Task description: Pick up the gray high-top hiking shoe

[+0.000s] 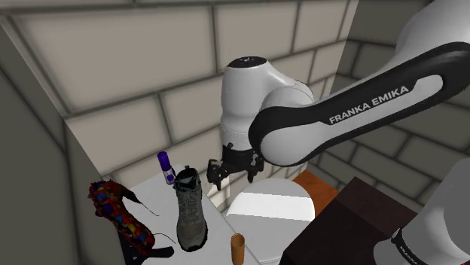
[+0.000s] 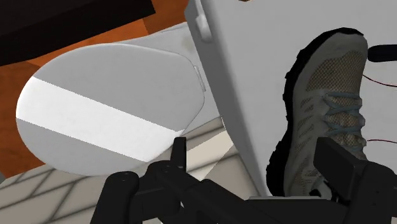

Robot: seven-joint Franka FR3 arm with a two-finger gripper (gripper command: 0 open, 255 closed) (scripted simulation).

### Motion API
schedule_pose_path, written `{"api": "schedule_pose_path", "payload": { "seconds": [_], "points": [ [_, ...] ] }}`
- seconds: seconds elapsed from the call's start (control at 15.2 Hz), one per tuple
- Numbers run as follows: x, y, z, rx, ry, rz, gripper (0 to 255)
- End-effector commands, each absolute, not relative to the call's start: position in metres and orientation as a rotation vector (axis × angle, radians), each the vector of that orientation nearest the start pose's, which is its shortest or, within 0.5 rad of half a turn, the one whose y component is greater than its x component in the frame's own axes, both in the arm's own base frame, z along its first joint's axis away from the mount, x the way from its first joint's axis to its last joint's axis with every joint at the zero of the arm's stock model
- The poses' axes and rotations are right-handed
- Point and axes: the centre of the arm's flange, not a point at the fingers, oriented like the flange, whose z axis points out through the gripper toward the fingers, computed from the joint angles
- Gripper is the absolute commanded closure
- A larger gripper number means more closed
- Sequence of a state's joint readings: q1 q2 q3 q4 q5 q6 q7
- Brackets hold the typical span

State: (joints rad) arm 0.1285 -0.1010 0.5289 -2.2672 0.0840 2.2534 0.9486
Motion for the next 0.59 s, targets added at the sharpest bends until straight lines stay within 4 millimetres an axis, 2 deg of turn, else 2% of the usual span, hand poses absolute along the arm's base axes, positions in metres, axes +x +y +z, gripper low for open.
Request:
{"api": "schedule_pose_path", "payload": {
  "seconds": [0.0,0.53],
  "points": [
    [0.414,0.336,0.392,-3.024,0.542,-0.092,0],
    [0.459,0.420,0.359,-3.000,0.602,-0.206,0]
  ]
}}
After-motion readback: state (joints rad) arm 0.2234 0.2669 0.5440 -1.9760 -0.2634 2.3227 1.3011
